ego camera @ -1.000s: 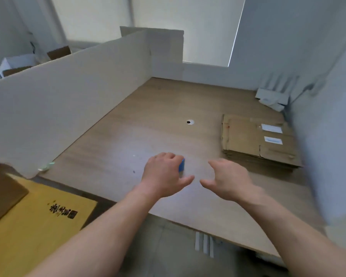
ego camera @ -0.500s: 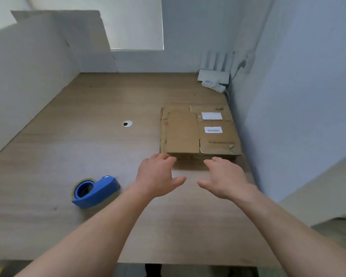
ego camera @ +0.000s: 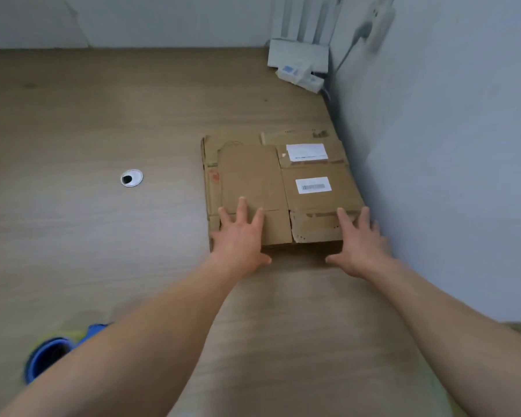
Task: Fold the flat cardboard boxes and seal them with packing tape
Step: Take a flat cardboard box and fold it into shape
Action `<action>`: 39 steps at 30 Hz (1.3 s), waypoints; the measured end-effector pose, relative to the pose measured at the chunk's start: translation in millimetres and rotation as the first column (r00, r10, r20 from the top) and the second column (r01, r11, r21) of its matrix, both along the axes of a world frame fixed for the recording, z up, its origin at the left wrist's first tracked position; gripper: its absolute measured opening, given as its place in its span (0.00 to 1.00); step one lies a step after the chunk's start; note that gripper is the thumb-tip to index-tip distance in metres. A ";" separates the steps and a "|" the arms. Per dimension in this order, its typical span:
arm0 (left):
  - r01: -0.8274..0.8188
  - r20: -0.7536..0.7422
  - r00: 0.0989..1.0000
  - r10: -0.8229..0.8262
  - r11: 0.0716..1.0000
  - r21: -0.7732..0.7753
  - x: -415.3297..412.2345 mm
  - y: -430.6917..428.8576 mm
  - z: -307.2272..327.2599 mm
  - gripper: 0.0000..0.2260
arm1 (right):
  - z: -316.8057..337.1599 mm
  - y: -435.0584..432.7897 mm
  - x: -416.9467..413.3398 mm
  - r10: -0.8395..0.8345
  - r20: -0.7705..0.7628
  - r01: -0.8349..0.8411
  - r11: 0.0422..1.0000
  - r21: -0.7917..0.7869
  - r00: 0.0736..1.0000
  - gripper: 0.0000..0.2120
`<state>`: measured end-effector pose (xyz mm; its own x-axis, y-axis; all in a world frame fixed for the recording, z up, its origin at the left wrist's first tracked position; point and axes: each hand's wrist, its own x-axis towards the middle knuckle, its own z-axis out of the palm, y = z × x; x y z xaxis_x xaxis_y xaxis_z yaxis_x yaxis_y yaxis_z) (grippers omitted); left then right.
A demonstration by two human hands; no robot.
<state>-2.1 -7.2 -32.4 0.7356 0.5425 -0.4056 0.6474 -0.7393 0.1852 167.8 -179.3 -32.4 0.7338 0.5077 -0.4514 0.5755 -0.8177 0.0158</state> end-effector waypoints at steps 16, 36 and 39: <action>-0.088 0.443 0.894 0.072 0.996 0.014 -38.3 -8.5 44.7 0.17 | 32.3 -36.3 9.1 0.015 0.172 -0.117 0.791 0.601 0.985 0.21; -0.438 0.327 0.796 0.510 0.857 -0.271 -149.6 -112.8 152.8 0.10 | 147.8 -111.8 -62.2 0.234 0.145 -0.276 0.803 0.528 0.961 0.19; -0.387 0.199 0.871 0.450 0.876 -0.288 -151.1 -123.4 149.7 0.10 | 135.5 -114.7 -66.4 0.233 0.122 -0.261 0.809 0.526 0.965 0.23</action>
